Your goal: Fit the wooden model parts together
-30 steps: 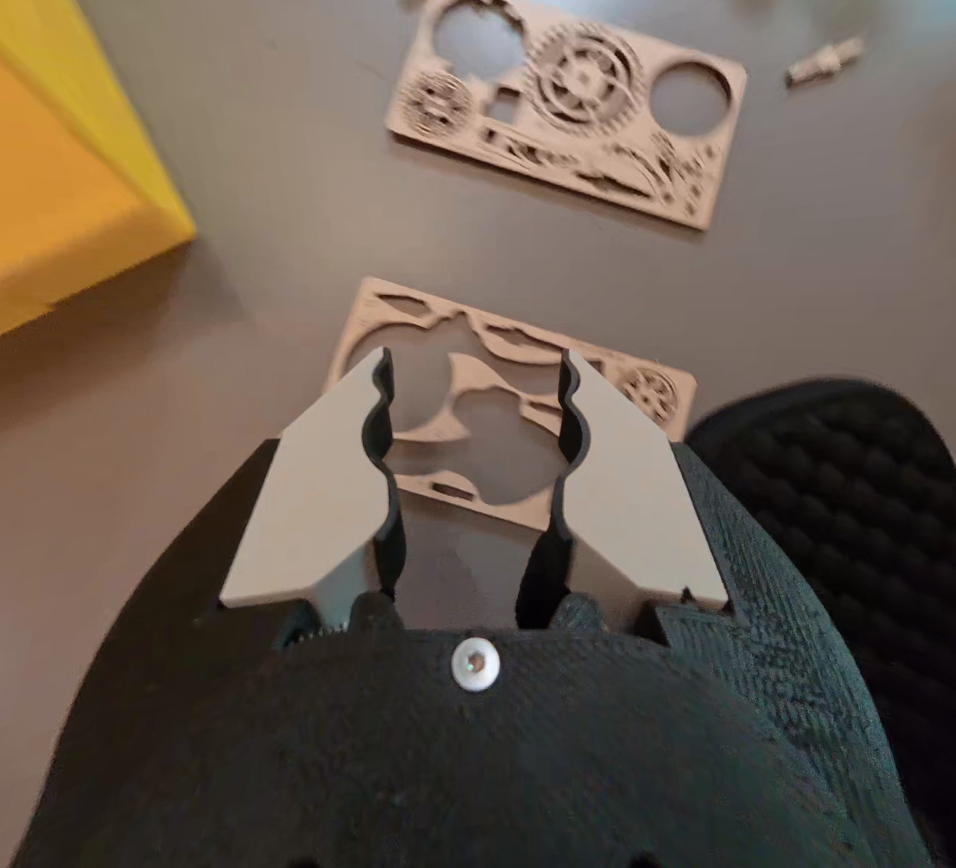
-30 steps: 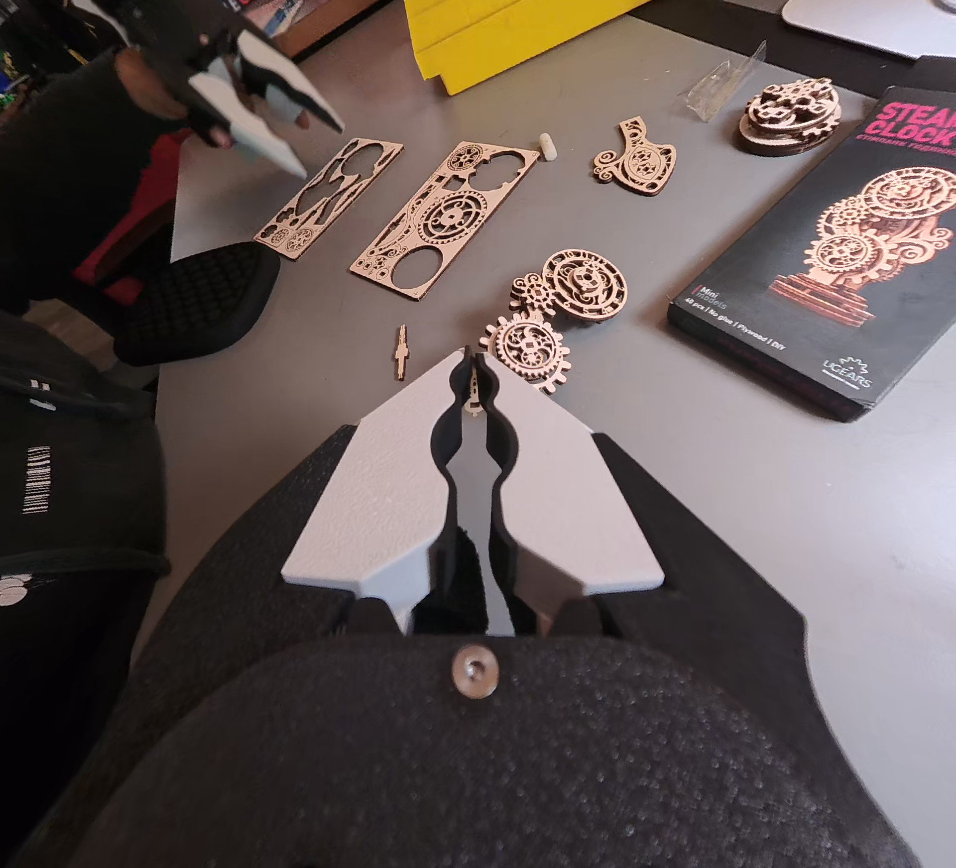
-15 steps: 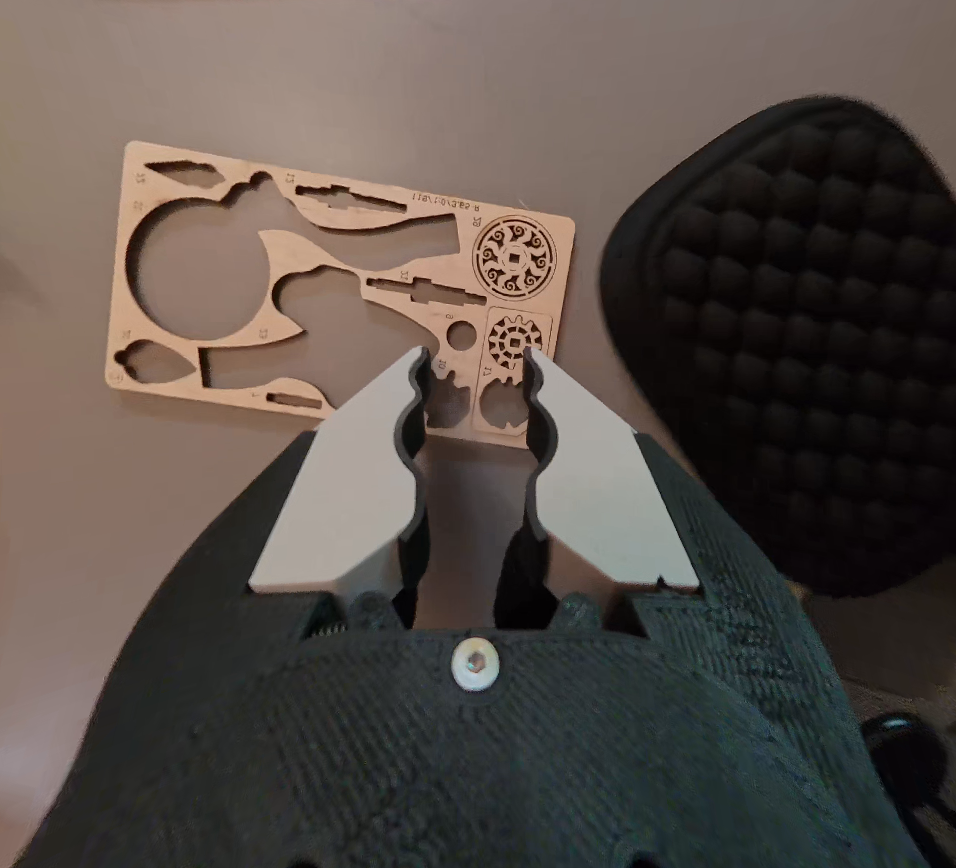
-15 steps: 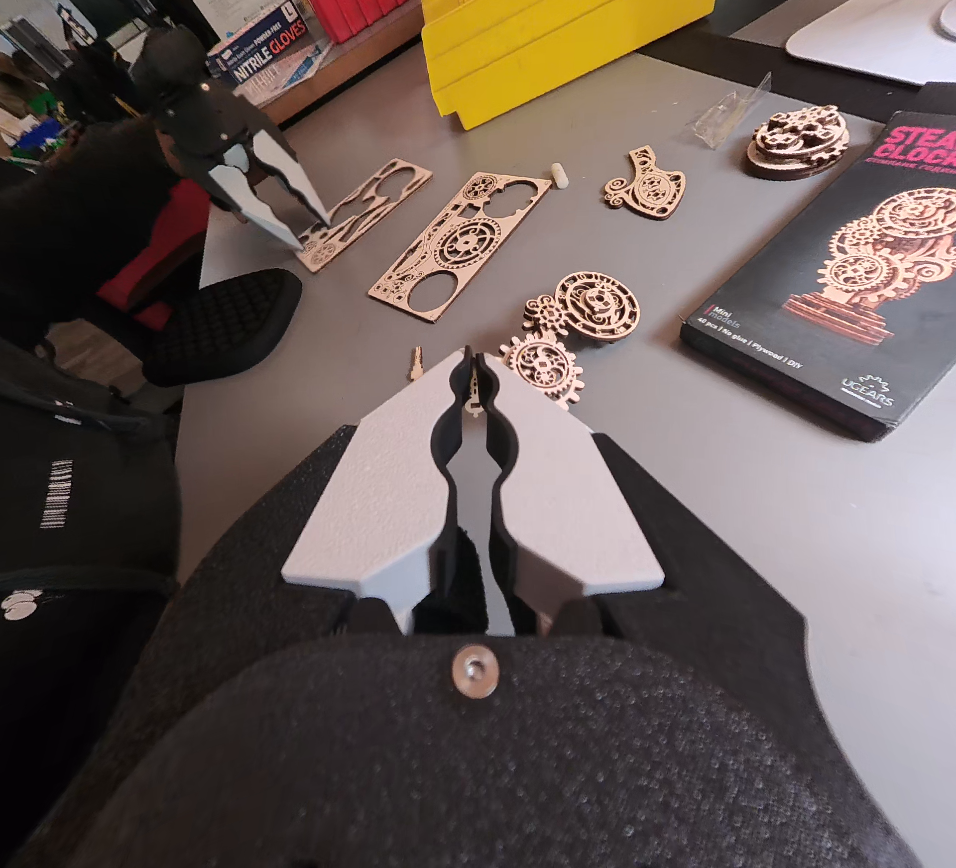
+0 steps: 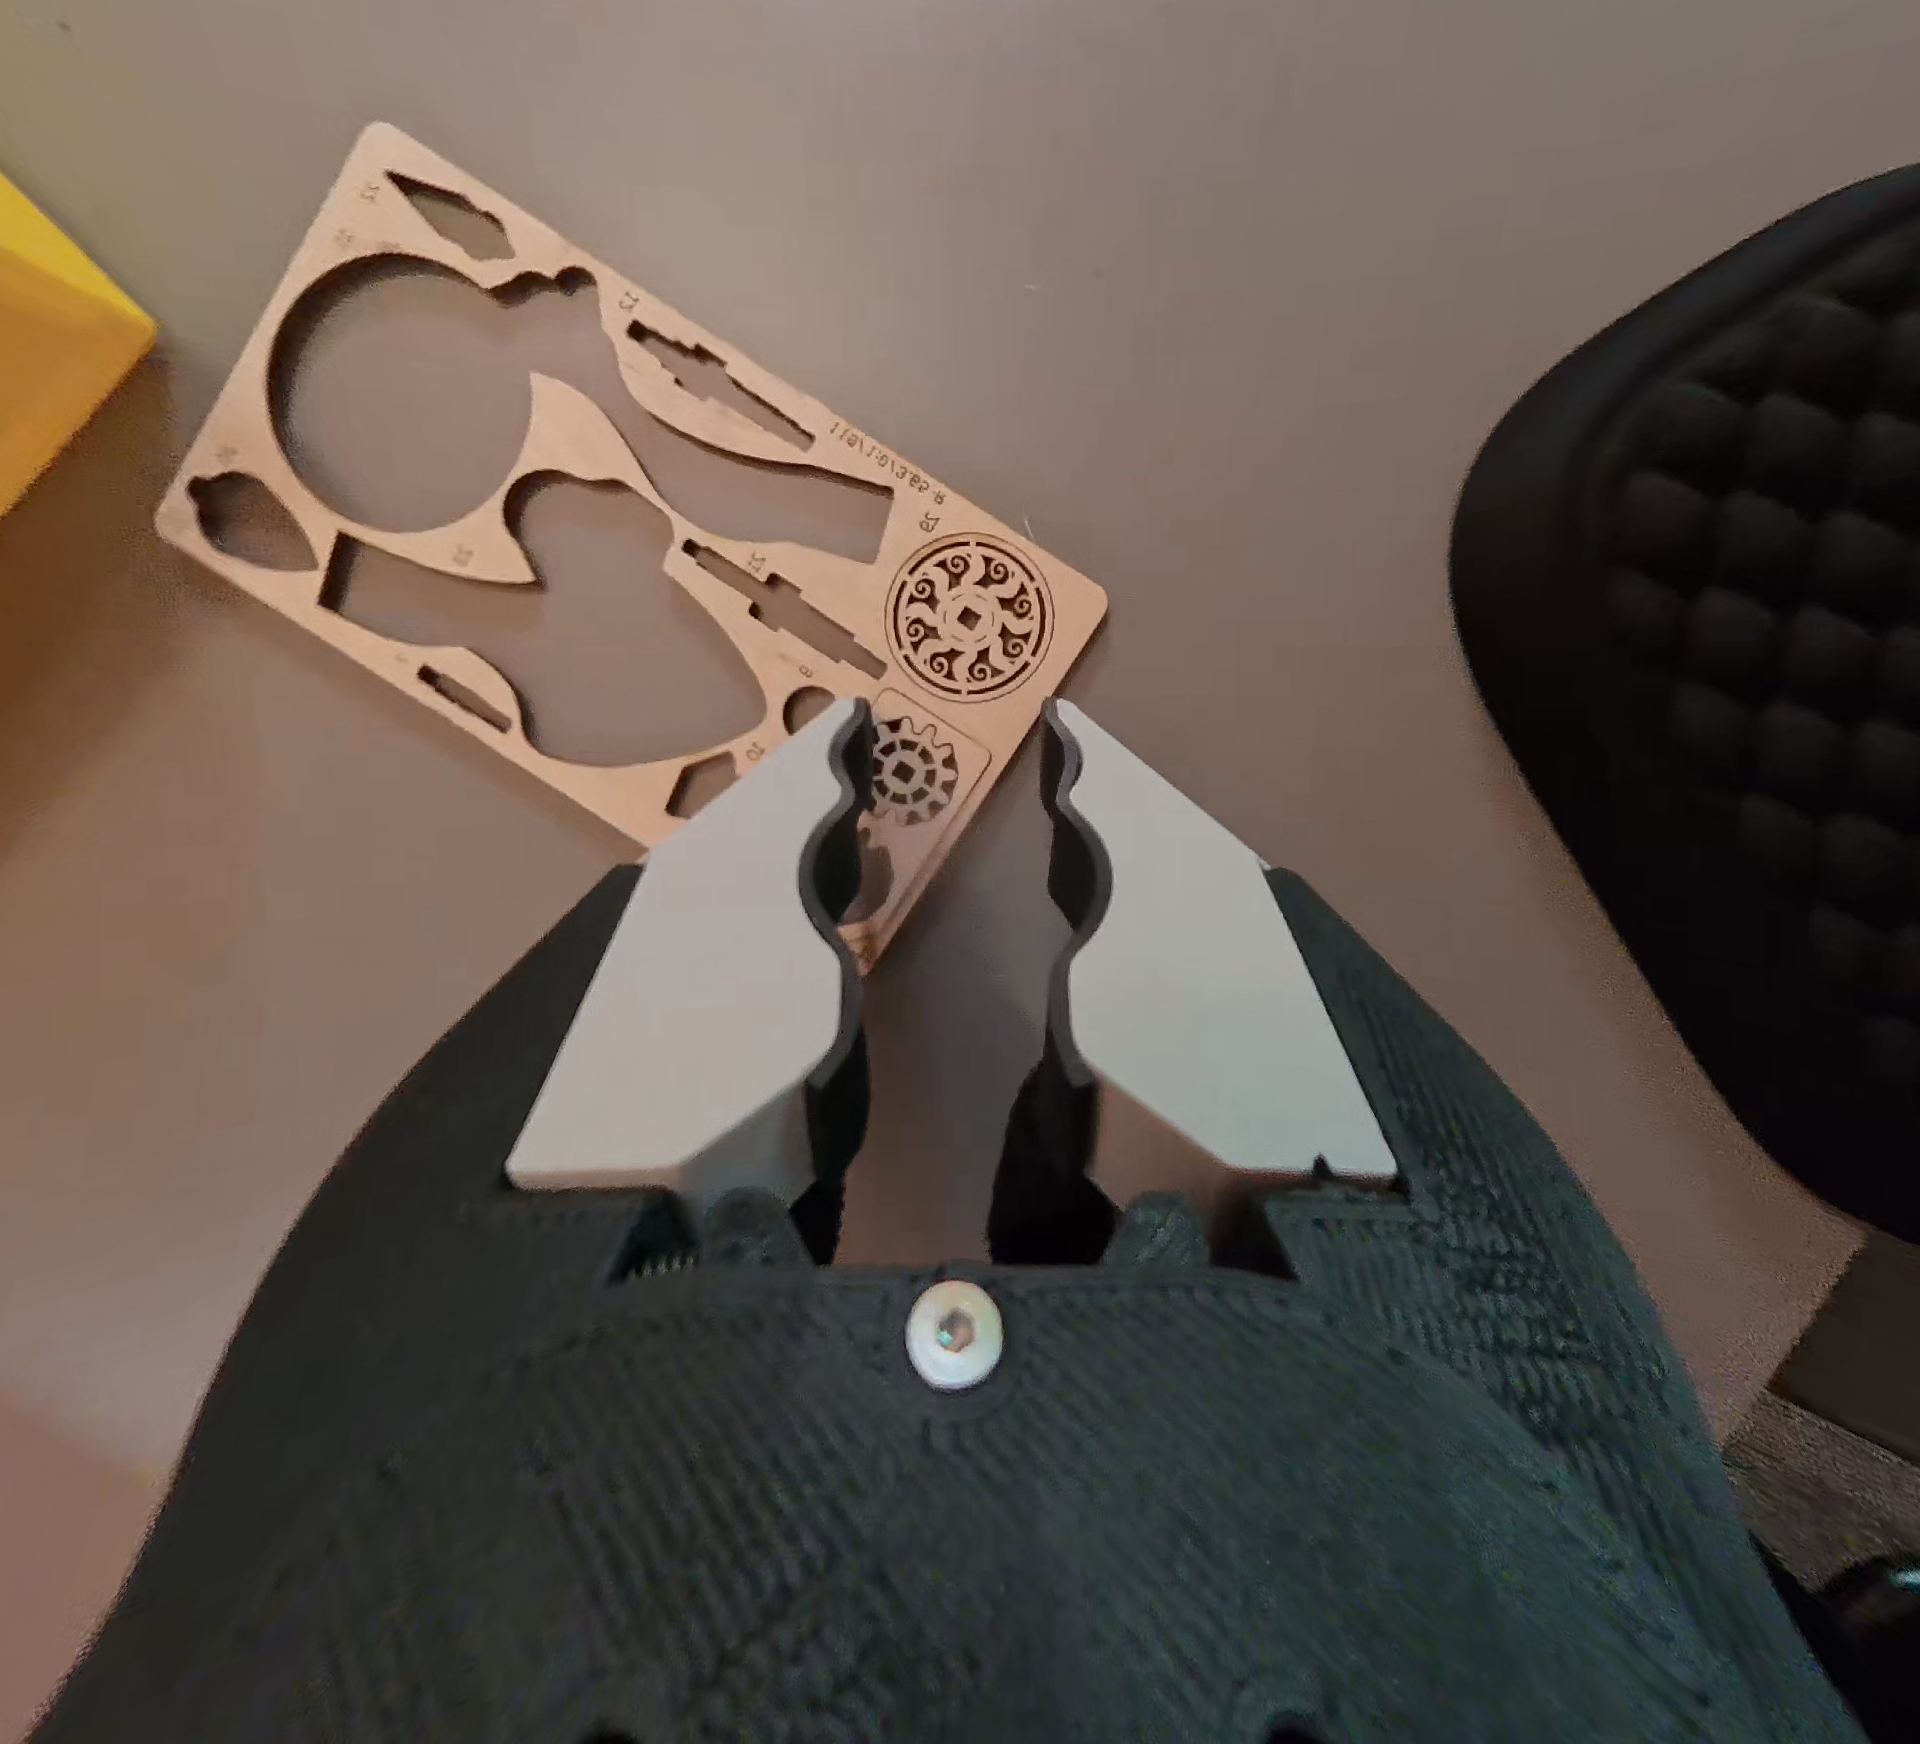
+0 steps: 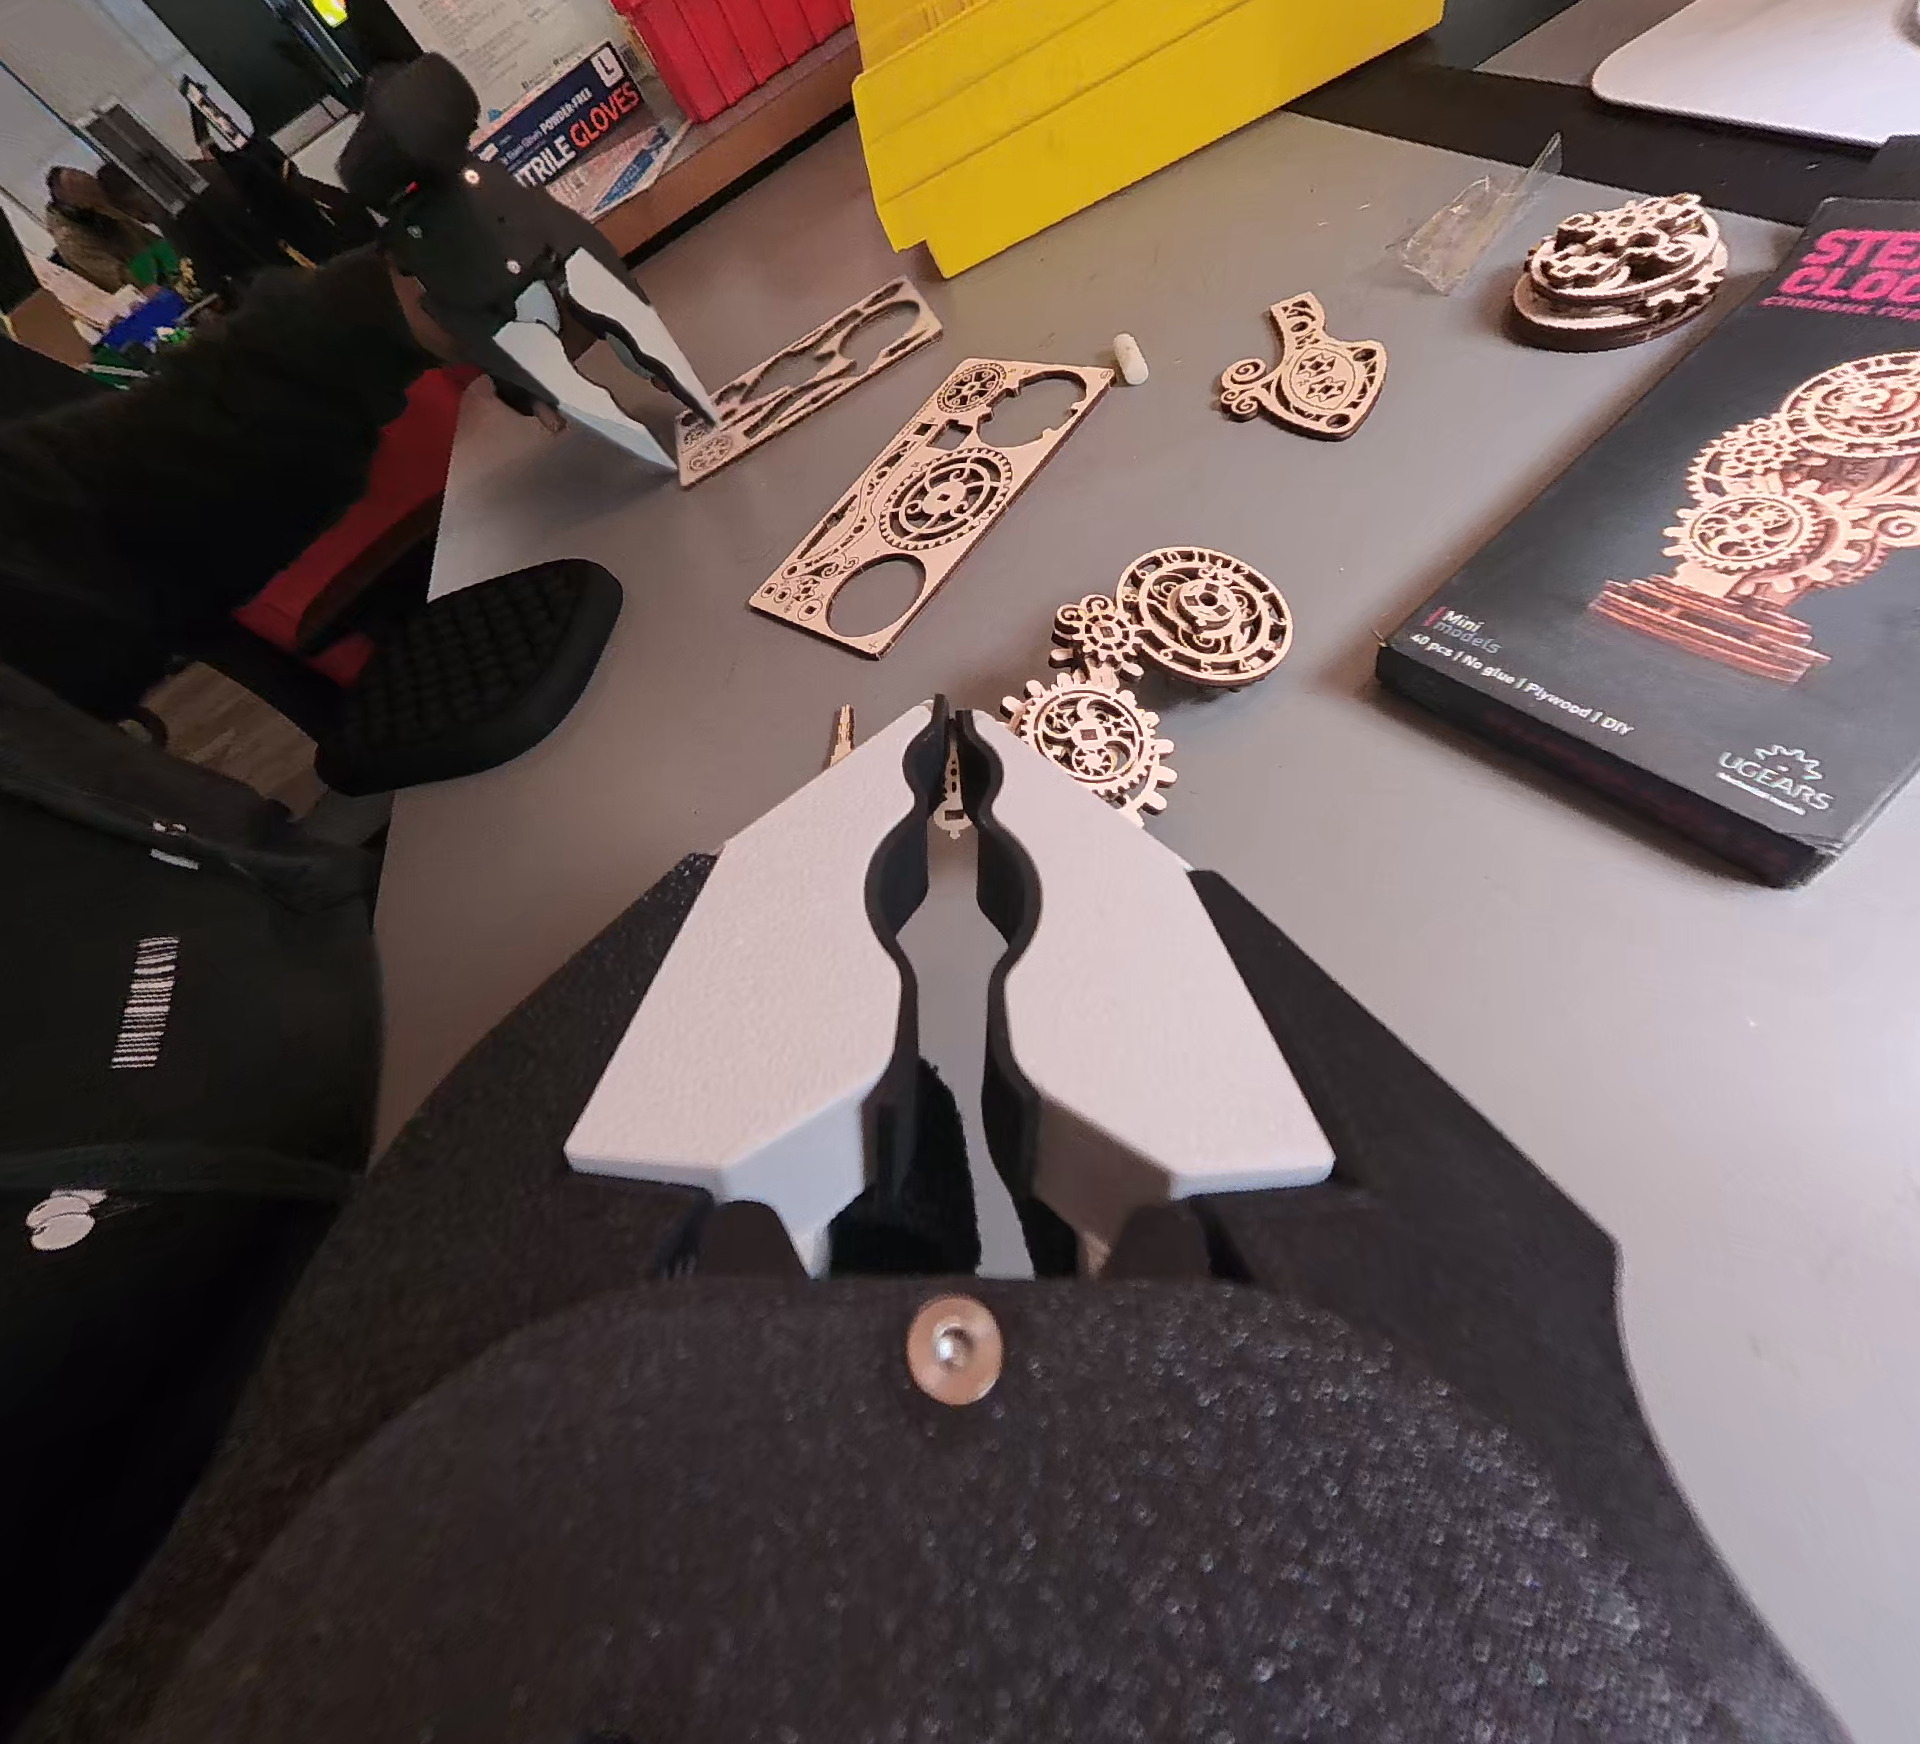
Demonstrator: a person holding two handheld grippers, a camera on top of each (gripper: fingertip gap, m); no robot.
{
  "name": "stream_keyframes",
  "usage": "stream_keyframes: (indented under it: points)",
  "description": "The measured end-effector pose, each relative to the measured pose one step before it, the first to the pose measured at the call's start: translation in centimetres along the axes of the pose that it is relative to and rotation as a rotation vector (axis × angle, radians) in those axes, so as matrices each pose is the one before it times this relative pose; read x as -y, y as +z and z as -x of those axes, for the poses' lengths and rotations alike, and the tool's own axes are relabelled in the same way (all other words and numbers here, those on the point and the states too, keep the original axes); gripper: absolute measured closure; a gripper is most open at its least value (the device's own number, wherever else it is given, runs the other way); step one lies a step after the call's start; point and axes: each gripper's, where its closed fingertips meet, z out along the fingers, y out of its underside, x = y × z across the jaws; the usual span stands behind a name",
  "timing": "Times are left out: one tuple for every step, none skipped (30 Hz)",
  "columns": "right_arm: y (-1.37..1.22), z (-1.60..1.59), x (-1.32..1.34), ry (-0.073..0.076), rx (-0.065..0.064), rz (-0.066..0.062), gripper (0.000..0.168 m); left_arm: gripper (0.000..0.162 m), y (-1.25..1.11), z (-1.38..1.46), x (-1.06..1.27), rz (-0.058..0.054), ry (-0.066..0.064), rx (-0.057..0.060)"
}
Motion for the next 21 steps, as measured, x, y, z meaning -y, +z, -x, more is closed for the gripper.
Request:
stream_keyframes:
  points:
    - [-0.038, 0.016, 0.049, -0.0021, -0.0004, -0.002, 0.168, 0.132, -0.141, 0.403, 0.182, -0.0057, 0.0022, 0.0194]
    - [-0.035, 0.026, 0.064, -0.0028, -0.0003, -0.0027, 0.168, 0.13, -0.254, 0.309, 0.584, -0.0215, -0.0017, 0.0177]
    - [-0.027, 0.013, 0.071, -0.0029, -0.0002, -0.0035, 0.168, 0.128, -0.342, 0.07, 1.127, -0.0452, -0.0055, 0.0091]
    - [-0.014, -0.009, 0.088, -0.0024, -0.0012, -0.0051, 0.168, 0.126, -0.309, -0.127, 1.625, -0.0639, -0.0087, 0.0046]
    - [0.005, -0.004, 0.086, -0.002, 0.0002, -0.0056, 0.168, 0.124, -0.106, -0.282, 1.951, -0.0731, -0.0117, 0.004]
    - [0.04, 0.008, 0.065, -0.0021, 0.0022, -0.0061, 0.168, 0.123, 0.237, -0.555, 2.127, -0.0779, -0.0144, -0.0022]
    - [0.062, 0.077, 0.067, -0.0027, 0.006, -0.0063, 0.168, 0.122, 0.653, -1.036, 2.173, -0.0773, -0.0131, -0.0219]
    - [0.086, 0.169, 0.083, -0.0026, 0.0106, -0.008, 0.168, 0.119, 1.066, -1.398, 2.044, -0.0701, -0.0092, -0.0339]
    - [0.1, 0.242, 0.171, -0.0041, 0.0137, -0.0136, 0.168, 0.119, 1.442, -1.353, 1.814, -0.059, -0.0099, -0.0258]
    - [0.11, 0.333, 0.296, -0.0052, 0.0173, -0.0208, 0.168, 0.12, 1.742, -1.274, 1.521, -0.0449, -0.0134, -0.0229]
    - [0.14, 0.476, 0.401, -0.0008, 0.0241, -0.0273, 0.168, 0.12, 1.929, -1.43, 1.289, -0.0368, -0.0156, -0.0381]
    - [0.201, 0.625, 0.495, 0.0068, 0.0321, -0.0346, 0.168, 0.12, 2.006, -1.483, 1.176, -0.0359, -0.0223, -0.0507]
    - [0.294, 0.676, 0.513, 0.0163, 0.0359, -0.0396, 0.168, 0.123, 2.011, -1.28, 1.003, -0.0312, -0.035, -0.0521]
    - [0.385, 0.707, 0.416, 0.0288, 0.0416, -0.0374, 0.168, 0.126, 1.927, -1.0, 0.79, -0.0224, -0.0484, -0.0505]
    - [0.456, 0.715, 0.224, 0.0313, 0.0436, -0.0284, 0.168, 0.127, 1.753, -0.746, 0.57, -0.0102, -0.0522, -0.0491]
    - [0.435, 0.53, 0.064, 0.0184, 0.0307, -0.0201, 0.168, 0.129, 1.507, -0.598, 0.249, 0.0078, -0.0409, -0.0508]
    - [0.411, 0.291, -0.186, 0.0032, 0.0136, -0.0022, 0.168, 0.13, 1.247, -0.332, -0.229, 0.0393, -0.0131, -0.0412]
    - [0.336, 0.118, -0.534, -0.0107, -0.0012, 0.0277, 0.168, 0.129, 0.973, 0.272, -0.653, 0.0649, 0.0211, -0.0024]
    - [0.217, -0.089, -0.756, -0.028, -0.0177, 0.0498, 0.168, 0.127, 0.748, 0.536, -0.71, 0.0642, 0.052, 0.0241]
    - [0.095, -0.236, -1.02, -0.0411, -0.0304, 0.0756, 0.168, 0.126, 0.638, 0.282, -0.767, 0.0619, 0.0686, 0.0183]
    - [-0.014, -0.355, -1.452, -0.0525, -0.0402, 0.1093, 0.168, 0.126, 0.614, 0.27, -0.792, 0.062, 0.0588, 0.023]
